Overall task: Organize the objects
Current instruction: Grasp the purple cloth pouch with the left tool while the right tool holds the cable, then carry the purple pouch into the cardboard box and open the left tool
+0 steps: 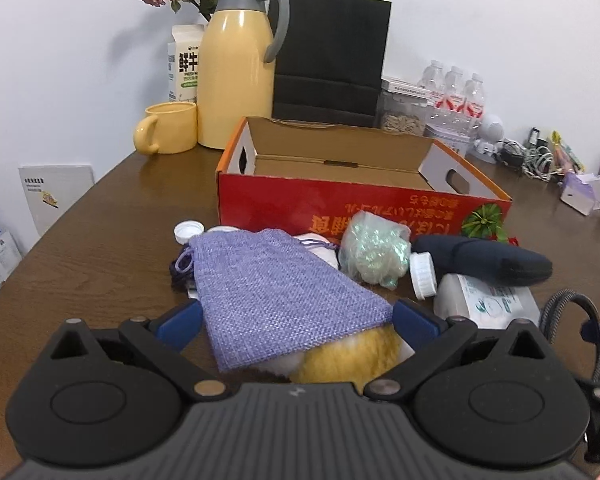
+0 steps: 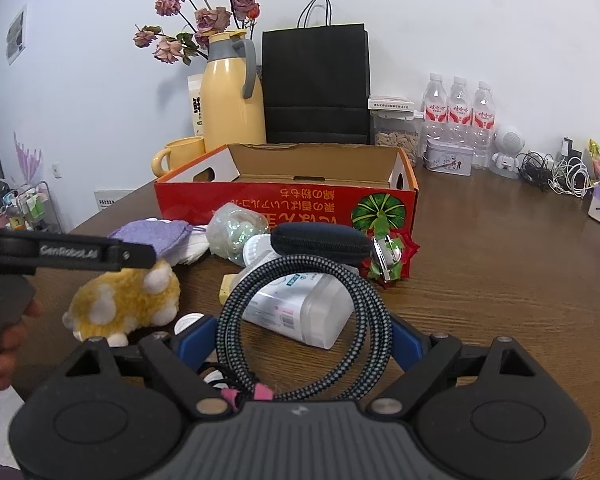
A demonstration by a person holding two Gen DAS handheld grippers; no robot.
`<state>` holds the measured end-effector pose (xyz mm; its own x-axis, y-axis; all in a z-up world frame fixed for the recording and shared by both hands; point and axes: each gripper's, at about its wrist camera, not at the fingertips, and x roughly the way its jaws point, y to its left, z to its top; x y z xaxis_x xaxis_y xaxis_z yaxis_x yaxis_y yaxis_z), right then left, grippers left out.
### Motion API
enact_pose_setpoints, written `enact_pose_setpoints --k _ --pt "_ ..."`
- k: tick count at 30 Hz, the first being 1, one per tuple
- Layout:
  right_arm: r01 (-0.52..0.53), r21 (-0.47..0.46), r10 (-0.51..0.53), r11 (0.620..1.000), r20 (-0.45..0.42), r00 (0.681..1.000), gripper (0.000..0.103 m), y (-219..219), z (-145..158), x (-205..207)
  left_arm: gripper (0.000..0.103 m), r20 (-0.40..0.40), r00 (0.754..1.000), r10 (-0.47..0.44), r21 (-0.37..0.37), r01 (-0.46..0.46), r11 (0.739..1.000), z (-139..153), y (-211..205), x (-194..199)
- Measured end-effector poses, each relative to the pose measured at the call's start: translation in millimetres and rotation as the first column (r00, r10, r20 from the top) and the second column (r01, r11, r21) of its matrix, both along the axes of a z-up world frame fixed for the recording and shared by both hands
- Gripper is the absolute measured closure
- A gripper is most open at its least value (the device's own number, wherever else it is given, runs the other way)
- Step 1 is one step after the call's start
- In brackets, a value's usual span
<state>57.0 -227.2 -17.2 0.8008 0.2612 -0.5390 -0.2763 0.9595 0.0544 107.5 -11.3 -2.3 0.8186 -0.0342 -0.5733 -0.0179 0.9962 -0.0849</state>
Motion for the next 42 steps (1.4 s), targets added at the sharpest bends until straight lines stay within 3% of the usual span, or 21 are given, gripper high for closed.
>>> enact_pose_setpoints --k 4,6,8,11,12,17,19,22,28,36,42 --pt "0.002 0.005 -0.002 1.000 -0.003 1.000 0.014 -1.2 -0.9 1.6 0.002 -0.014 1.000 0.009 -0.026 -0.010 1.000 -4.1 3.0 5.3" --pt "0.003 0.006 -0.003 1.000 -0.006 1.000 0.014 -1.3 -2.2 1.4 0.014 -0.022 1.000 0.001 -0.052 -0.002 0.999 -6.4 5.7 4.6" --pt "0.005 0.006 -0.005 1.000 -0.009 1.000 0.014 -1.8 -3.1 2.0 0.018 -0.011 1.000 -0.003 -0.058 0.002 0.998 -6.6 7.1 1.3" --pt "0.005 0.006 -0.005 1.000 -0.012 1.000 0.014 -1.3 -3.8 2.6 0.036 0.010 1.000 0.003 -0.045 -0.002 0.999 -4.4 8.6 -4.2" --pt "0.004 0.007 -0.003 1.000 -0.012 1.000 0.014 -1.1 -3.5 2.6 0.049 0.011 1.000 0.006 -0.043 -0.005 0.999 -4.0 10.4 -5.2" --pt "-0.002 0.007 0.002 1.000 -0.012 1.000 0.014 1.0 -3.5 0.9 0.062 0.026 1.000 -0.006 -0.034 0.007 0.999 -2.5 16.4 -11.5" --pt "0.000 0.006 0.000 1.000 -0.014 1.000 0.014 0.8 -3.7 0.8 0.079 0.041 0.999 -0.012 -0.027 0.013 1.000 -1.2 18.5 -15.3" --pt "-0.001 0.004 0.001 1.000 -0.015 1.000 0.014 1.5 -3.5 1.0 0.095 0.057 0.998 -0.032 -0.013 0.033 0.999 0.6 21.0 -18.6" --pt "-0.002 0.000 0.002 1.000 -0.014 1.000 0.014 3.7 -3.5 0.1 0.098 0.128 0.990 -0.065 0.057 0.059 0.997 6.1 18.8 -31.8" --pt "-0.004 0.000 0.004 1.000 -0.014 1.000 0.014 4.9 -3.2 -0.1 0.098 0.187 0.978 -0.087 0.075 0.074 0.994 13.4 19.0 -41.0" --pt "-0.005 0.001 0.005 1.000 0.007 1.000 0.014 5.9 2.8 1.8 0.098 0.291 0.950 -0.115 0.107 0.087 0.990 37.8 14.7 -45.8"
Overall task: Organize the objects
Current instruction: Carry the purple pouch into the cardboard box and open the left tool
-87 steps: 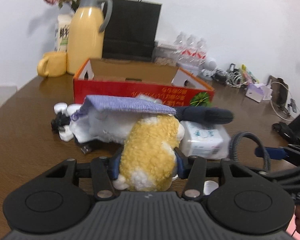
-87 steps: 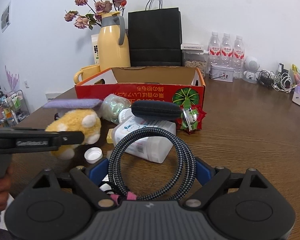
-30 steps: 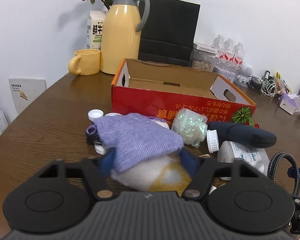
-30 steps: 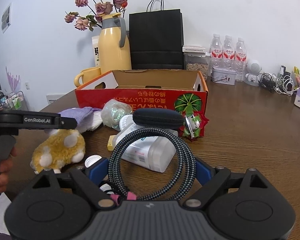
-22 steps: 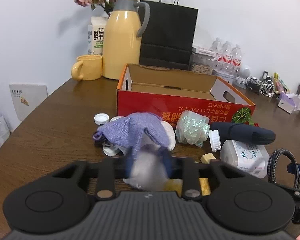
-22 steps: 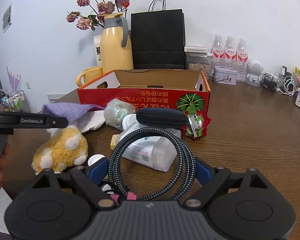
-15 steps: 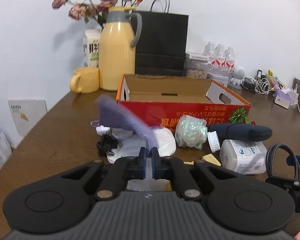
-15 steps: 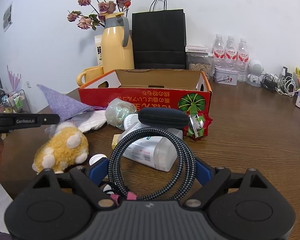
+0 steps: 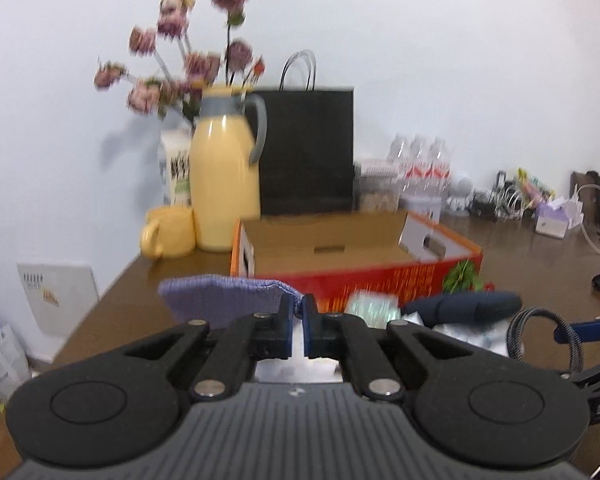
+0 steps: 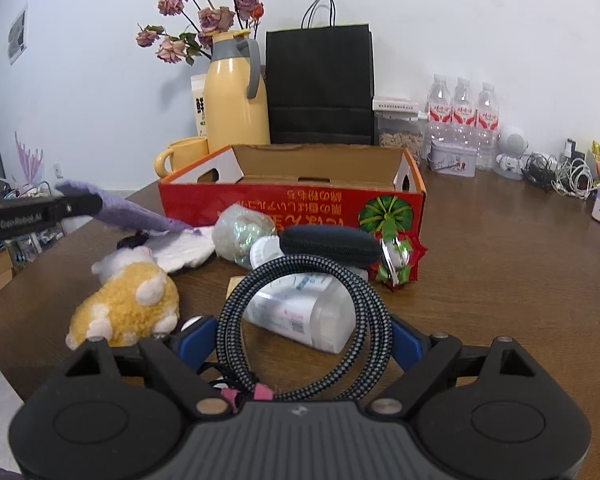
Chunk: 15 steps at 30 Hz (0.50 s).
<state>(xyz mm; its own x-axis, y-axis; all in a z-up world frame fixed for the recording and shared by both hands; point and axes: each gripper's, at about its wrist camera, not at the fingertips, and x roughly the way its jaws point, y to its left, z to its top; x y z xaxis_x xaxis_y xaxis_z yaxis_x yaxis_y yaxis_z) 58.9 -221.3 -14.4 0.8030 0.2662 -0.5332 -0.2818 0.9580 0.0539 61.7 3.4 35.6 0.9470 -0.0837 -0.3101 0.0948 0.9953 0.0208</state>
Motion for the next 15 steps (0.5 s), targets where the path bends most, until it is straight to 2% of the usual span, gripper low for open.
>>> enact_pose_setpoints --k 7,15 --pt "-0.012 0.004 0.012 1.000 0.079 0.997 0.014 4.1 28.5 19.4 0.098 0.120 0.992 -0.045 0.013 0.044 0.999 41.6 -12.7 17.1" --pt "-0.014 0.015 0.011 1.000 0.165 0.986 0.014 11.6 62.6 73.6 0.098 0.170 0.983 -0.074 -0.018 0.078 0.997 64.7 -27.6 70.9"
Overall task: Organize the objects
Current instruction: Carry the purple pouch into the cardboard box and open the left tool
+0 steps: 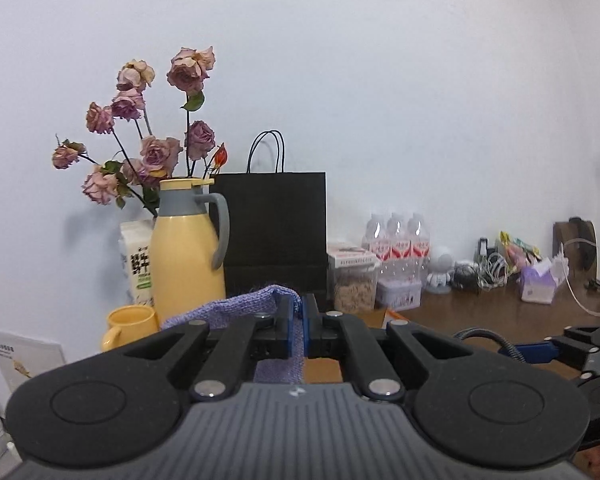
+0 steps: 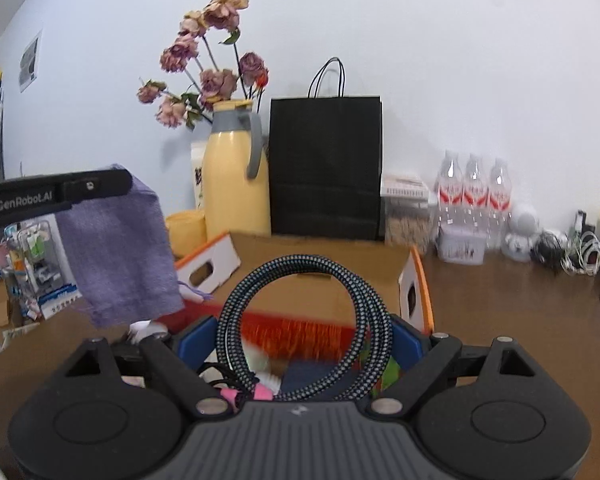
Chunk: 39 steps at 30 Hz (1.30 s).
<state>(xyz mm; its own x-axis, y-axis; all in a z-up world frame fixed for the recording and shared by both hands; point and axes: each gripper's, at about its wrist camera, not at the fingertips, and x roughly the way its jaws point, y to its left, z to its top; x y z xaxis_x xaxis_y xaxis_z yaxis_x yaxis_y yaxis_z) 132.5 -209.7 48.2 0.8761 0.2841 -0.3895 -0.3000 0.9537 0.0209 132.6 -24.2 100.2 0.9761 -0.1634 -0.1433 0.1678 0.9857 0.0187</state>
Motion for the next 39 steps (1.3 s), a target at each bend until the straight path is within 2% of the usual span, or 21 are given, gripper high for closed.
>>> enact_pose_setpoints --k 7,13,17,18,20,21,22,23,25,31,39 --pt "0.015 0.018 -0.015 1.000 -0.011 1.000 0.014 8.3 8.4 80.8 0.098 -0.047 0.999 -0.008 -0.078 0.005 0.997 -5.2 0.8 76.7" --pt "0.041 0.016 -0.040 0.999 -0.069 0.997 0.014 15.9 -8.1 151.6 0.098 -0.158 0.987 -0.019 -0.097 0.004 0.995 -40.9 6.8 137.6" --pt "0.034 0.007 -0.033 0.999 -0.148 0.988 0.014 13.0 -25.3 188.2 0.095 -0.279 0.960 -0.030 -0.098 0.003 0.995 -65.7 11.9 168.3" --pt "0.033 -0.001 -0.033 0.999 -0.164 0.986 0.014 12.2 -29.7 194.0 0.089 -0.295 0.955 -0.028 -0.097 -0.001 0.995 -68.9 13.6 171.9" --pt "0.036 -0.006 -0.037 0.999 -0.206 0.978 0.013 9.7 -37.4 202.2 0.050 -0.313 0.950 -0.016 -0.096 -0.015 0.995 -73.5 16.6 174.9" --pt "0.043 -0.001 -0.043 0.999 -0.220 0.974 0.013 7.6 -40.3 204.5 0.009 -0.312 0.950 -0.001 -0.095 -0.030 0.995 -73.7 18.2 175.1" --pt "0.050 -0.001 -0.049 0.999 -0.226 0.973 0.013 6.0 -43.4 204.4 0.000 -0.294 0.956 0.015 -0.094 -0.044 0.995 -74.0 19.1 173.0" --pt "0.054 -0.003 -0.053 0.999 -0.228 0.972 0.012 4.6 -44.7 204.5 0.000 -0.278 0.960 0.025 -0.090 -0.052 0.995 -73.3 19.4 170.2" --pt "0.062 -0.003 -0.061 0.998 -0.234 0.970 0.000 2.3 -45.7 204.3 0.000 -0.290 0.956 0.040 -0.079 -0.065 0.995 -72.5 19.6 169.2" --pt "0.050 -0.006 -0.050 0.999 -0.230 0.972 0.000 2.0 -43.3 199.8 0.000 -0.334 0.939 0.077 -0.046 -0.098 0.994 -70.3 16.6 172.5" --pt "0.051 -0.009 -0.052 0.999 -0.145 0.988 0.000 2.3 -19.7 169.4 0.000 -0.245 0.963 0.108 -0.045 -0.123 0.991 -46.5 20.9 137.2"
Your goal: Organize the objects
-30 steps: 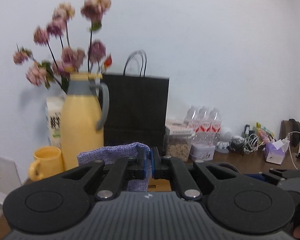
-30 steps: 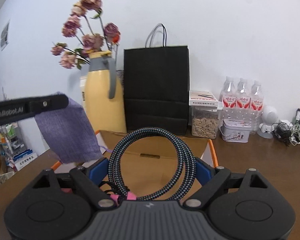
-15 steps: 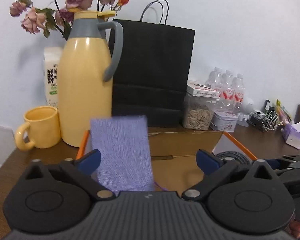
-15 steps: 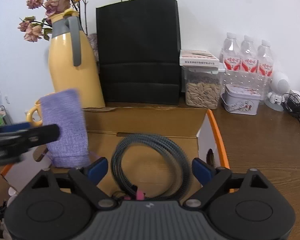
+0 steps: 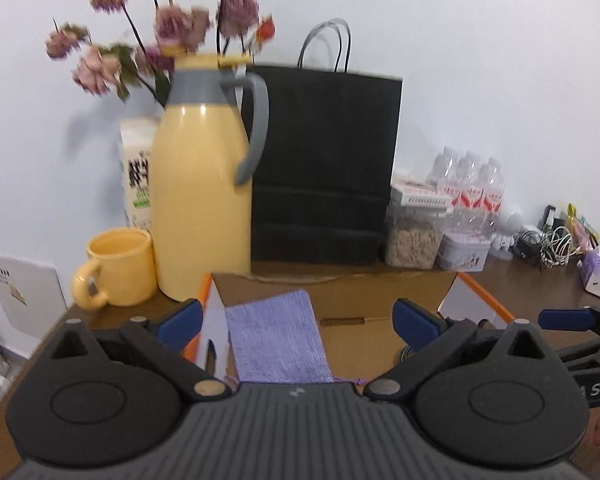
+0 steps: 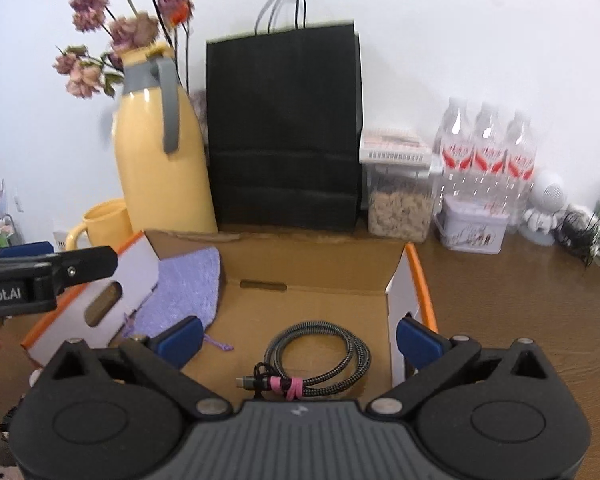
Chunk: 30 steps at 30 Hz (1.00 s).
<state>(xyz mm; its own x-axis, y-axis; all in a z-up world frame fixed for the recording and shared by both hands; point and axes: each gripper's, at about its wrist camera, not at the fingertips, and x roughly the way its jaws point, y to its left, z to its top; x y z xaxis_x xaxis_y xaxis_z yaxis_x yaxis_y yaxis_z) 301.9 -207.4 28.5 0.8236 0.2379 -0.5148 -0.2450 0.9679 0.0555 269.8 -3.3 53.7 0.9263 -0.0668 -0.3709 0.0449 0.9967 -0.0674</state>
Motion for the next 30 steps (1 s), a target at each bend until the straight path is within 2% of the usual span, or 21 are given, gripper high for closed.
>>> enact_pose_setpoints --k 8,14,21,26,30 --pt "-0.021 0.018 0.019 1.000 0.097 0.995 0.000 -4.1 26.2 -70.4 0.000 0.050 0.999 -0.016 0.034 0.014 0.999 18.7 3.0 -69.0" --pt "-0.047 0.012 0.046 0.999 0.124 0.991 0.000 -0.9 28.3 -127.9 0.000 0.048 0.998 -0.030 0.041 0.028 0.999 12.7 8.4 -123.5" --pt "-0.074 0.002 0.073 0.997 0.095 0.993 0.000 3.4 1.9 -186.8 0.000 -0.034 0.999 -0.031 0.014 0.032 0.999 -15.6 15.8 -171.2" --pt "-0.103 0.032 0.102 0.994 0.039 0.994 0.000 1.4 -27.0 -216.3 0.000 -0.072 0.996 -0.050 0.014 0.051 0.999 -36.6 16.9 -196.7" --pt "-0.104 0.008 0.104 0.995 -0.009 0.995 0.000 5.2 -49.0 -233.1 0.000 -0.102 0.993 -0.053 -0.005 0.053 0.999 -51.6 17.1 -209.3"
